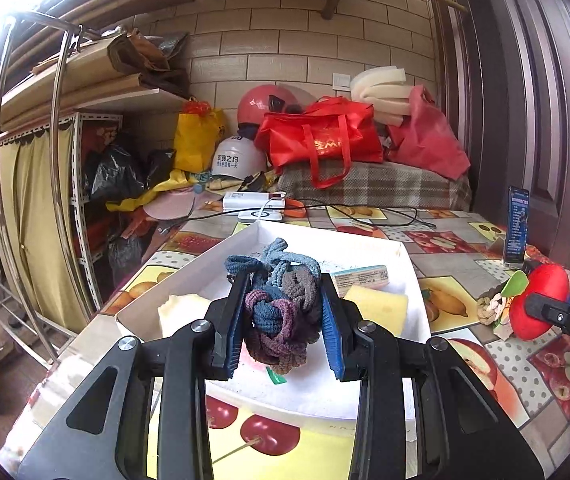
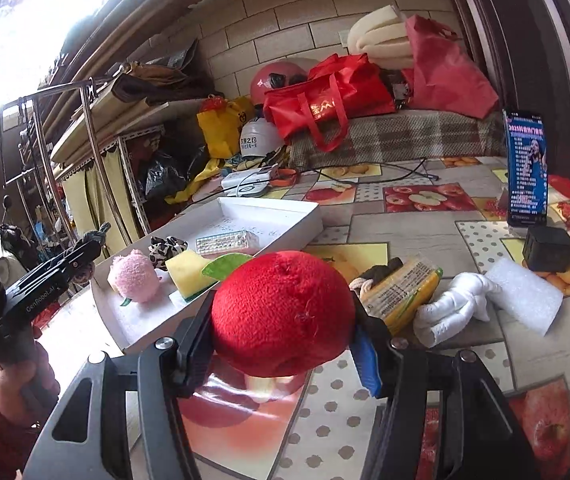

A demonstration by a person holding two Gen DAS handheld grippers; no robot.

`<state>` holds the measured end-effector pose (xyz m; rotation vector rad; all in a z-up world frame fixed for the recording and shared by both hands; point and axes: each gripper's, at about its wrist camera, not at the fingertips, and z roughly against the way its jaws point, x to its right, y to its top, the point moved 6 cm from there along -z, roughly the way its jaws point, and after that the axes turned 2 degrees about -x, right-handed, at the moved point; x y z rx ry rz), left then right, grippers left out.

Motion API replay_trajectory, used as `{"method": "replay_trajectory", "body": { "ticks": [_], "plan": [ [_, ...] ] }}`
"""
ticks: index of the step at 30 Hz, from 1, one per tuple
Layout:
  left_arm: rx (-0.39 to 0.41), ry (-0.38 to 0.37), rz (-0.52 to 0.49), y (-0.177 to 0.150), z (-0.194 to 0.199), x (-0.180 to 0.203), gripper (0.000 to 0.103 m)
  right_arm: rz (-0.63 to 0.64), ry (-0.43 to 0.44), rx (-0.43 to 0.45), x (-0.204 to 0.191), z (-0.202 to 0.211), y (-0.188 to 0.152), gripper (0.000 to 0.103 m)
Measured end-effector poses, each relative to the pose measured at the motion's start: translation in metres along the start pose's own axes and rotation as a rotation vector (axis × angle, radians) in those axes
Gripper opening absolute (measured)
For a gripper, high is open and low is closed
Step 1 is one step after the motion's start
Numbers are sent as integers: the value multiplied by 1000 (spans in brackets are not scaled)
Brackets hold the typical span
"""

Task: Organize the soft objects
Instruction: 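Carry the yarn toy and red ball into the white tray and open both grippers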

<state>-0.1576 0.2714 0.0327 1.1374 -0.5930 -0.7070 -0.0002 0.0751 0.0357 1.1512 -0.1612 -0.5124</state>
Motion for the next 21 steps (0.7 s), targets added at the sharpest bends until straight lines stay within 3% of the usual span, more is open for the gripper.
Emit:
{"method": "replay_trajectory", "body": {
  "ticks": [11,16,21],
  "plan": [
    [-26,19,-17,6,-25,-7,33,56,8,5,-33,-47,16,59],
    [-57,30,43,11,-48,-21,33,80,115,-57,-56,-69,15,59],
    [-55,60,120,16,-61,-41,33,198,221,-137,-97,-82,5,59]
  ]
}}
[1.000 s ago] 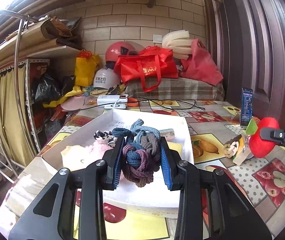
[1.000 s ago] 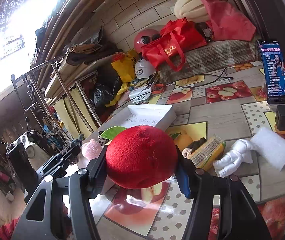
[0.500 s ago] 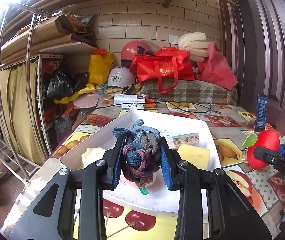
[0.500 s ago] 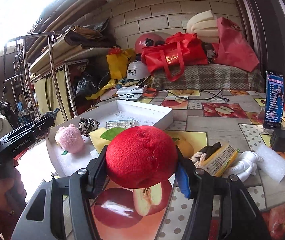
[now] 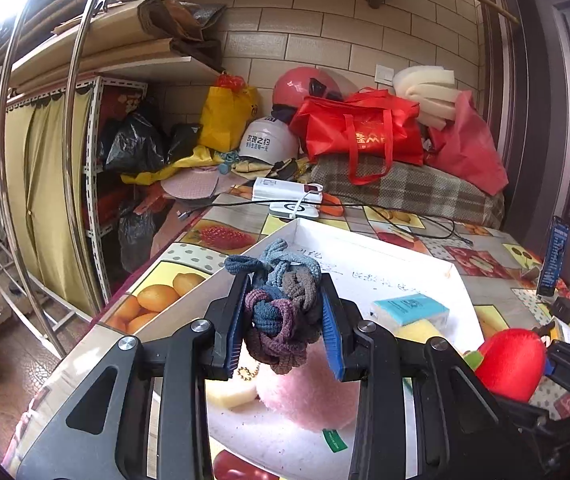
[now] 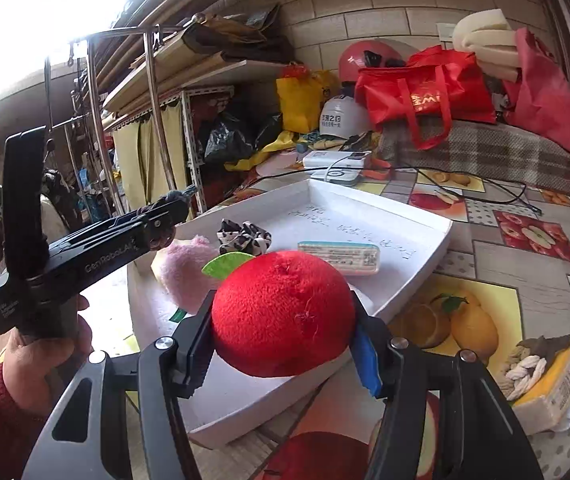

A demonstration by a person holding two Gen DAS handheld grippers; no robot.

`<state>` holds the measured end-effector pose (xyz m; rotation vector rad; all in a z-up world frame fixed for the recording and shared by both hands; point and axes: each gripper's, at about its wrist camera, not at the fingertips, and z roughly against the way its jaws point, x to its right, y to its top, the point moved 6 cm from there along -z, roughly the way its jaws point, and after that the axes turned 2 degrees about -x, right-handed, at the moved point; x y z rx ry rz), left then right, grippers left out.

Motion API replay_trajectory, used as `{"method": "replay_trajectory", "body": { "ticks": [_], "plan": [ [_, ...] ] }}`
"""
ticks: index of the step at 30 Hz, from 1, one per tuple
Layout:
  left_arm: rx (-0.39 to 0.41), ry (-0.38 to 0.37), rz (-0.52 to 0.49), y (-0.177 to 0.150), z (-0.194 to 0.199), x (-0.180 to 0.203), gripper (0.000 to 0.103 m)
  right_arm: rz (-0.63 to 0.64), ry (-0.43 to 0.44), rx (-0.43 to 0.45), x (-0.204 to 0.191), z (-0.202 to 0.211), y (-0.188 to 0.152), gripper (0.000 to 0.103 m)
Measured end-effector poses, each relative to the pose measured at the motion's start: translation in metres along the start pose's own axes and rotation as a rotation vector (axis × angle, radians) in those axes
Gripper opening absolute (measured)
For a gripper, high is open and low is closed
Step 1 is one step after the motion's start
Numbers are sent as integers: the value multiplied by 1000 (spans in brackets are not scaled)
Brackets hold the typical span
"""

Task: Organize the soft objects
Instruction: 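Carry the yarn toy and red ball into the white tray and open both grippers, then move both grippers back from the tray toward the remaining items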

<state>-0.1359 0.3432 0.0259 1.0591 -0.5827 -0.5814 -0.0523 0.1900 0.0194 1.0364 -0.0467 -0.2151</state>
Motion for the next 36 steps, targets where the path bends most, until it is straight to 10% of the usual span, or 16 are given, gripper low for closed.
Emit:
{"method": "replay_trajectory", "body": {
  "ticks": [6,18,22,36],
  "plan": [
    [-4,17,-62,3,-12,9,33,47,24,-129,-13,-37,0,59],
    [-35,6,-111,3,-24,20,35,-165,-146,-102,46,-52,16,62],
    [-18,47,-87,5,-22,14,101,-156,-154,-95,44,-51,18,86],
    [66,126,-75,8,-8,10,103,-195,-204,-41,56,-41,19,103]
  ]
}}
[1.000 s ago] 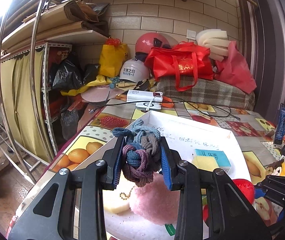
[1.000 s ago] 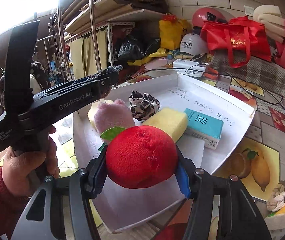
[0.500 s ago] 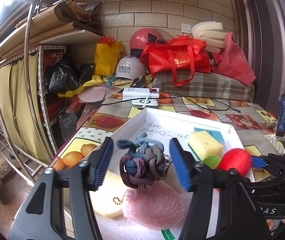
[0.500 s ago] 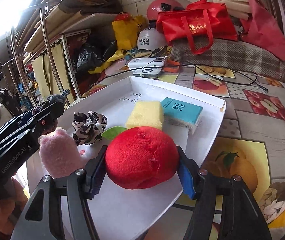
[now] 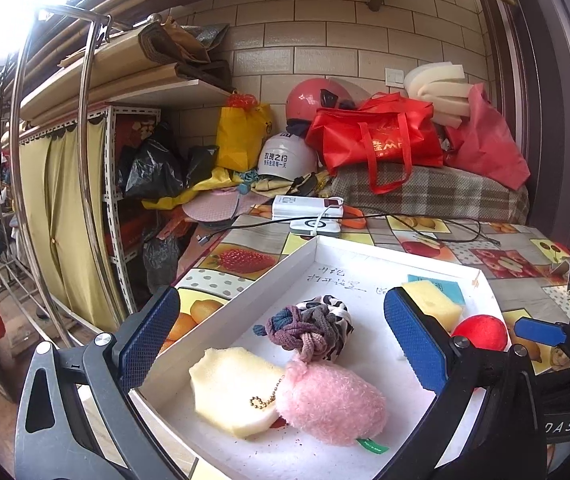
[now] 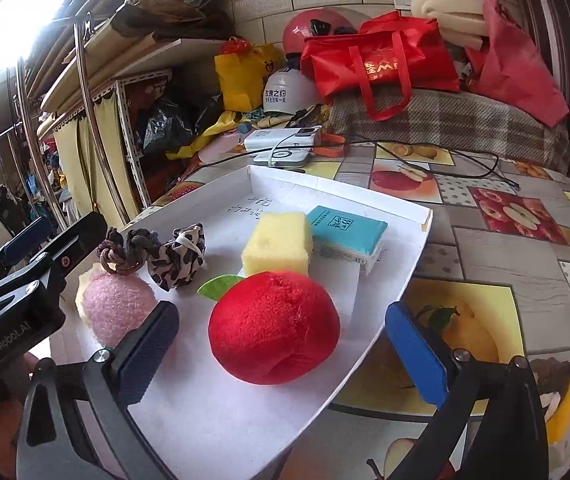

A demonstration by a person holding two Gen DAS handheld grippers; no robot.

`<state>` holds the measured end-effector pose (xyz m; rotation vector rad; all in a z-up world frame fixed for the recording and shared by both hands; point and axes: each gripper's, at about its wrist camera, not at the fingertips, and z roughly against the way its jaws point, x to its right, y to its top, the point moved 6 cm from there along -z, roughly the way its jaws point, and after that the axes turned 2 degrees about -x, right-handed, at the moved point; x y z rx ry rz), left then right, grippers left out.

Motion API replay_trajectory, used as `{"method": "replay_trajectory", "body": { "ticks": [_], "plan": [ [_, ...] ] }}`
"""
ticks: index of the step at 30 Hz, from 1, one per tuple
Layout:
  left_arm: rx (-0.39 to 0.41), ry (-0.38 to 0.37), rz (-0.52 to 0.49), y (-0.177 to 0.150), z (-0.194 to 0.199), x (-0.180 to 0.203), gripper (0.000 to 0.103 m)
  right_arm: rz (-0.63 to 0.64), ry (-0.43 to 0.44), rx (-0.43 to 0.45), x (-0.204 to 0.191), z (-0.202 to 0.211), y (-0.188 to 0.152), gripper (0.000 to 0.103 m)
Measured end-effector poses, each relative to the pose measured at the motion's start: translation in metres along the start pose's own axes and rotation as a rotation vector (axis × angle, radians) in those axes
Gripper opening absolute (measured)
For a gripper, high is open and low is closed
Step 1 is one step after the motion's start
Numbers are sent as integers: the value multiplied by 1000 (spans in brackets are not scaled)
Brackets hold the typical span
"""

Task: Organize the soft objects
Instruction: 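Move both grippers back from the tray toward the remaining items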

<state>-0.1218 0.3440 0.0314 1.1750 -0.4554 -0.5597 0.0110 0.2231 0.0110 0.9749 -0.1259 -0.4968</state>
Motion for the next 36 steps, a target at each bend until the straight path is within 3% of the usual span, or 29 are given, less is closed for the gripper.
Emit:
{"method": "replay_trajectory", "body": {
  "ticks": [5,8,10,13,15,16,18,23,25,26,28,32,34,36],
  "plan": [
    [1,8,15,-2,6,0,103,-79,32,-5,13,8,-7,103],
    [8,-40,61,-6,19,1,103,-177,141,8,23,20,-13,103],
    [-5,-199,179,-10,30,6,103,-279,255,-4,31,31,-16,103],
    [-62,-575,478,-15,44,18,103,-449,443,17,44,58,-8,103],
    [-37,-800,676,-13,58,30,103,-525,544,55,51,82,3,103],
    [-10,-878,748,-12,65,38,103,-553,589,75,53,94,7,103],
    [1,-992,804,-9,76,64,103,-584,646,110,55,117,17,103],
    [-138,-1377,834,6,109,158,103,-649,837,166,50,165,32,103],
    [-183,-1511,924,5,123,179,103,-667,885,202,53,183,37,103],
    [-201,-1548,943,5,129,185,103,-667,869,217,59,192,39,103],
    [-238,-1555,936,5,139,191,103,-650,834,271,74,213,44,103],
    [-318,-1609,939,2,161,183,103,-535,598,371,114,257,41,103],
    [-311,-1571,909,-7,173,176,103,-419,409,408,131,275,29,103],
    [-321,-1508,858,-24,180,177,103,-252,140,429,148,287,7,103]
  ]
}}
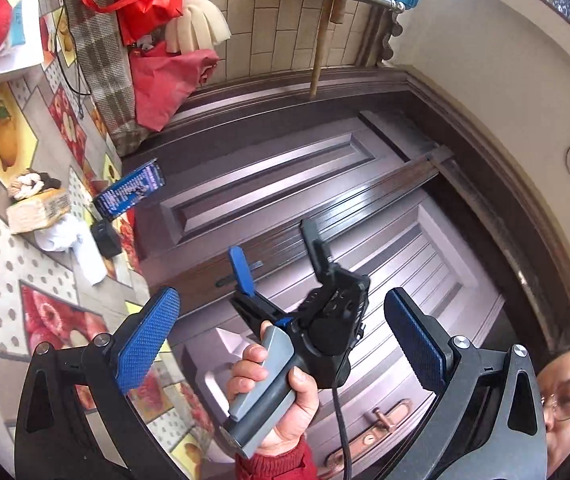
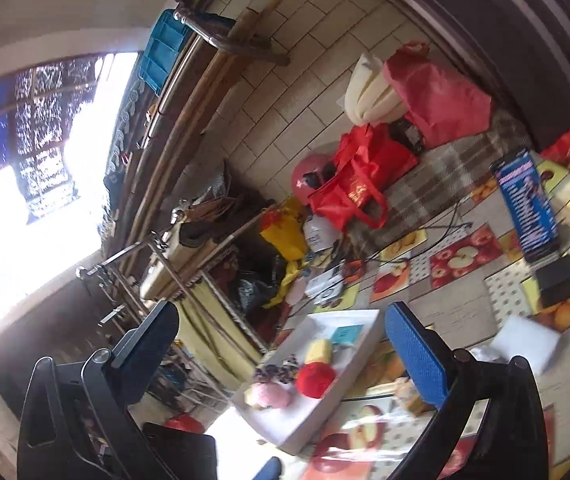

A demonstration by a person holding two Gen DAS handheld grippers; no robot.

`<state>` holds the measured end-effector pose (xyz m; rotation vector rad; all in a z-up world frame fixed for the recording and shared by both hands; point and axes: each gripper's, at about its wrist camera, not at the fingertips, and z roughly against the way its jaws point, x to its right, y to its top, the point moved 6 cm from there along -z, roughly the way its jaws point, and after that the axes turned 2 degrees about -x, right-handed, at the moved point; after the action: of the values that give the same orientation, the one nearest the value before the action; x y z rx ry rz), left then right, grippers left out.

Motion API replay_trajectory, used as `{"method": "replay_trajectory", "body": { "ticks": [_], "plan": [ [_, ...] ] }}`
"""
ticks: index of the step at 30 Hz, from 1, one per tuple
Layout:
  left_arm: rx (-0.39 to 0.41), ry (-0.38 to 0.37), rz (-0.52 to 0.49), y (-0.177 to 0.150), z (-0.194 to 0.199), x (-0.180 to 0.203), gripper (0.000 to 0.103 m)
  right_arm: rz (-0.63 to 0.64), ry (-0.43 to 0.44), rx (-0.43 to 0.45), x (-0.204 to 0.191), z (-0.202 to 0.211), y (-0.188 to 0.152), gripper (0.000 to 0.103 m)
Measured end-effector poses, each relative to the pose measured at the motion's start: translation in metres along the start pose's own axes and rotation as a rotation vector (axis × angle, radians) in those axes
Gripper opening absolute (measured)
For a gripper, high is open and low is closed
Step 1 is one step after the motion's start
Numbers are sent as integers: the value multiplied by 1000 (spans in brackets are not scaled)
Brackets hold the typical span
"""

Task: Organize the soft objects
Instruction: 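Move both grippers back from the tray toward the remaining items, then grasp the yellow tissue pack with the left gripper while the right grasps the white foam sheet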

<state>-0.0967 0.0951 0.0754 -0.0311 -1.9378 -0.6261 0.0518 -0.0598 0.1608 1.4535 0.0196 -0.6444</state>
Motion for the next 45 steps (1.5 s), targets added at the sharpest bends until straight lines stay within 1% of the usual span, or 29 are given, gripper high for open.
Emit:
{"method": "replay_trajectory", "body": {
  "ticks": [2,4,6,7,8,9,11,13,15,17,18,20,21,22,24,26,28,29,30,31,33,34,35,39,41,43,45],
  "plan": [
    [-38,69,26,-21,-6,-19,103,196,-221,40,23,17,-19,103],
    [-93,130,65,-40,-19,-39,103,317,-399,73,49,29,-36,103],
    [-145,215,44,-56,-29,-53,103,383,-540,101,75,35,-48,103],
    [-165,269,17,-60,-33,-57,103,384,-592,107,89,37,-51,103],
    [-175,308,-7,-61,-35,-60,103,367,-622,100,103,38,-51,103],
    [-162,348,-27,-58,-34,-63,103,341,-633,83,114,35,-53,103],
    [-107,463,-106,-42,-26,-65,103,270,-624,13,135,25,-52,103],
    [-43,606,-245,-18,-14,-62,103,241,-588,-50,146,12,-55,103],
    [6,778,-452,5,-7,-57,103,233,-536,-134,151,-1,-64,103],
    [8,955,-678,23,-10,-52,103,221,-492,-199,152,-13,-70,103],
    [3,1027,-795,28,-14,-50,103,216,-474,-218,151,-16,-72,103],
    [-29,1104,-975,29,-24,-50,103,207,-444,-250,150,-25,-75,103],
    [-59,1120,-1022,26,-28,-54,103,203,-429,-266,150,-28,-78,103],
    [-95,1122,-1036,23,-34,-59,103,200,-416,-282,149,-32,-79,103],
    [-190,1082,-990,22,-42,-74,103,199,-405,-316,149,-43,-83,103],
    [-296,1101,-935,24,-58,-96,103,205,-403,-362,150,-55,-87,103],
    [-348,1093,-898,25,-70,-108,103,221,-409,-418,152,-68,-91,103],
    [-367,1089,-880,25,-77,-113,103,234,-423,-447,153,-74,-94,103],
    [-383,1091,-866,24,-82,-116,102,248,-434,-475,154,-81,-97,99],
    [-405,1085,-852,24,-87,-120,98,265,-444,-504,156,-88,-99,94],
    [-441,1082,-832,24,-95,-128,81,296,-456,-558,157,-100,-105,91],
    [-459,1077,-825,24,-100,-132,77,314,-455,-585,157,-106,-108,86],
    [-472,1076,-820,24,-105,-136,74,334,-459,-608,157,-111,-111,84],
    [-503,1073,-802,27,-117,-146,72,424,-462,-647,150,-129,-118,83],
    [-526,1068,-780,29,-121,-152,66,452,-445,-649,144,-135,-119,83],
    [-549,1068,-741,32,-121,-160,65,463,-435,-654,142,-137,-120,82],
    [-545,1058,-727,33,-119,-159,65,444,-421,-659,145,-137,-119,81]
  ]
}}
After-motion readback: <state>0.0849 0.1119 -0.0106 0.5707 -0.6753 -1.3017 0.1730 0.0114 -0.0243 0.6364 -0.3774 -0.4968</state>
